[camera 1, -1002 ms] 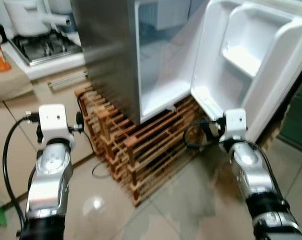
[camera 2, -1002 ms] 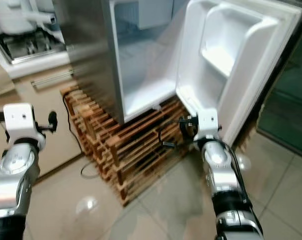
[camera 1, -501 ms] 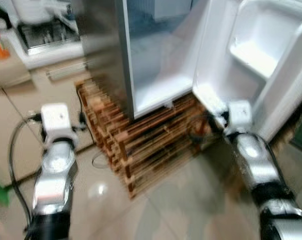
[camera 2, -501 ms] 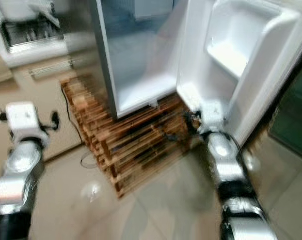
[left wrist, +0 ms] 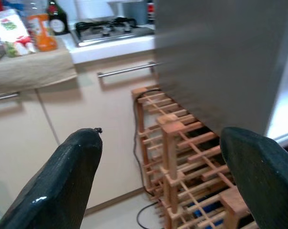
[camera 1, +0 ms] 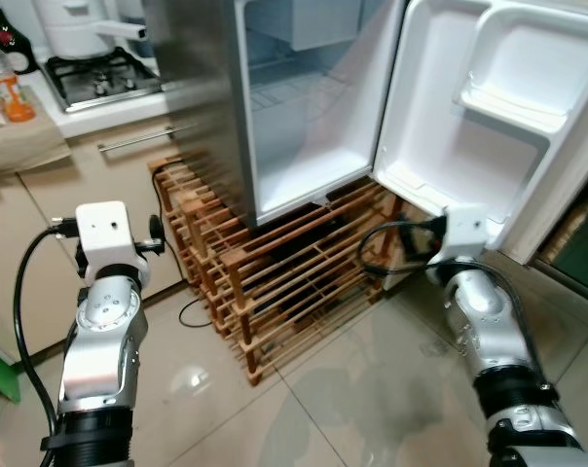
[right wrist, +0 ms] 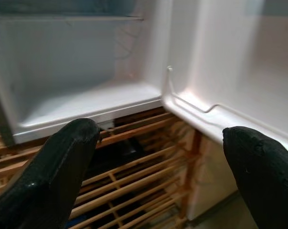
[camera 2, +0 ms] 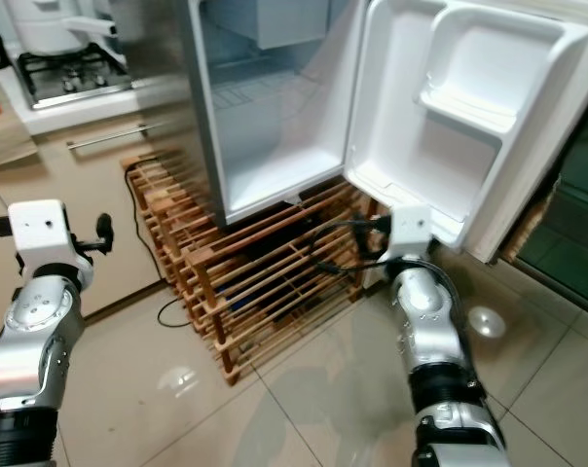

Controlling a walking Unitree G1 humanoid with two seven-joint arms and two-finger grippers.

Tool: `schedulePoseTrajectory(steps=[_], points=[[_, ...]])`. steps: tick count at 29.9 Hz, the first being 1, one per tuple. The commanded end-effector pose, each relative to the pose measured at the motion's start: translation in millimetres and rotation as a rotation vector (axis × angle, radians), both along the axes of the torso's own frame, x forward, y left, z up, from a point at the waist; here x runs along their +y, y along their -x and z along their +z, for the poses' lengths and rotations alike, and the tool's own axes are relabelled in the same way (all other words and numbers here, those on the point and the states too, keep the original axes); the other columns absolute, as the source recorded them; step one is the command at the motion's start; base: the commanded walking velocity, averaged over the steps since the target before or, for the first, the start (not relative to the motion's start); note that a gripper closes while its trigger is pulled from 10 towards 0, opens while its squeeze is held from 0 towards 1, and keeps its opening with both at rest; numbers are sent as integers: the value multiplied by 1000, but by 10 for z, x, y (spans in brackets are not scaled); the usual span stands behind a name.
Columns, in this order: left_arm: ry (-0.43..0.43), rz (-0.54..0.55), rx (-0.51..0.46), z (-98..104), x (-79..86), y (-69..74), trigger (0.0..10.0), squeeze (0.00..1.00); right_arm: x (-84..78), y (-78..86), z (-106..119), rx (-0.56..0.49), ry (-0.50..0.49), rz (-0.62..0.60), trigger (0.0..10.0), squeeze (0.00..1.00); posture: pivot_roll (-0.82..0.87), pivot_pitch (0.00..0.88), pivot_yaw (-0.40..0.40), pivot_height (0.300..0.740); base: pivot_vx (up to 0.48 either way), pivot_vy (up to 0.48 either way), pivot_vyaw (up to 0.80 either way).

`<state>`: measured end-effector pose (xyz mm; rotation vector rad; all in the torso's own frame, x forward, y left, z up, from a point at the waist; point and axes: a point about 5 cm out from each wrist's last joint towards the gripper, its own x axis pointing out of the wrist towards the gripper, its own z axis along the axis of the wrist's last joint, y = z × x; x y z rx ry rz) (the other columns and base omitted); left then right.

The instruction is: Restocking fridge

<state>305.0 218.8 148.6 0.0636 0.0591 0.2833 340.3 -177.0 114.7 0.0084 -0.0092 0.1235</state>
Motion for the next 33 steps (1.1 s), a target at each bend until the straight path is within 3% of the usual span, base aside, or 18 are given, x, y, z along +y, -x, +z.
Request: schedulePoseTrajectory(steps=[1, 12, 15, 33], points=[[-18, -23, 8, -12, -8, -19, 10000, 0, 175, 43, 27, -13, -20, 68, 10000, 0, -73, 0, 41, 732, 0, 0, 587], [-23, -29, 7, -58, -79, 10, 10000, 0, 213, 88, -71, 21, -27, 90, 10000, 0, -55, 0, 16, 732, 0, 0, 545], [-24, -30, 11, -89, -116, 26, 10000, 0, 205, 73, -95, 54, 34, 63, 10000, 0, -49, 0, 10, 732, 0, 0, 0], [-24, -30, 11, -89, -116, 26, 10000, 0, 205, 73, -95, 54, 34, 63, 10000, 0, -49, 0, 10, 732, 0, 0, 0]])
